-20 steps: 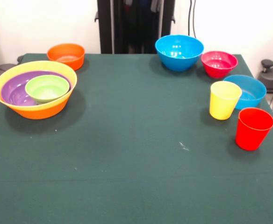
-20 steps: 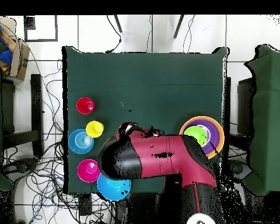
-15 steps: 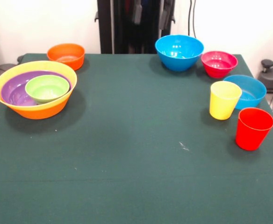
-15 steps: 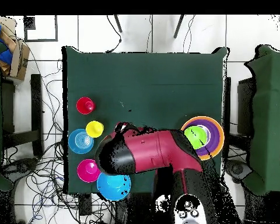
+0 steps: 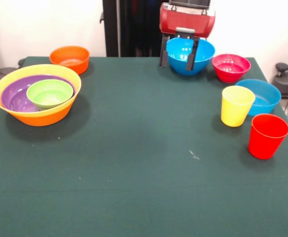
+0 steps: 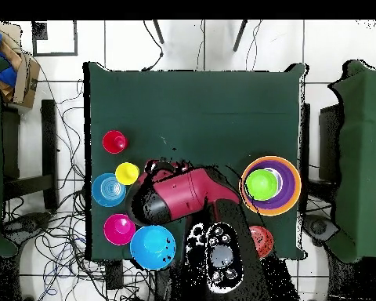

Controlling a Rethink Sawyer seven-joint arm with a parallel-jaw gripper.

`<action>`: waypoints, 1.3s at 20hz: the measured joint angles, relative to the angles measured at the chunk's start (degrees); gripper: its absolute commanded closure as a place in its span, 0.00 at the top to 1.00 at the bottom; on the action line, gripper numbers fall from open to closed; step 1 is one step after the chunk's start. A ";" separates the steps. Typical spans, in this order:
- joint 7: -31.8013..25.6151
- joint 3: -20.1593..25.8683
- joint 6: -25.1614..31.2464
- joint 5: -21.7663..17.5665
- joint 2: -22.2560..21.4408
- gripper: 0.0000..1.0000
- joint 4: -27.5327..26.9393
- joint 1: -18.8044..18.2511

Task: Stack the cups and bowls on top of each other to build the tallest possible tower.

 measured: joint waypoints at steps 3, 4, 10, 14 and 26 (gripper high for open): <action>0.00 -0.42 -0.01 0.01 -0.06 1.00 0.01 0.11; 0.00 -0.57 0.00 0.00 -0.12 1.00 0.02 0.13; 0.00 -0.71 -0.01 0.13 -4.38 1.00 2.64 -0.28; 0.00 -0.77 -0.01 0.26 -9.32 1.00 5.86 -0.72; 0.00 -1.14 0.00 0.21 -15.31 1.00 9.67 -0.65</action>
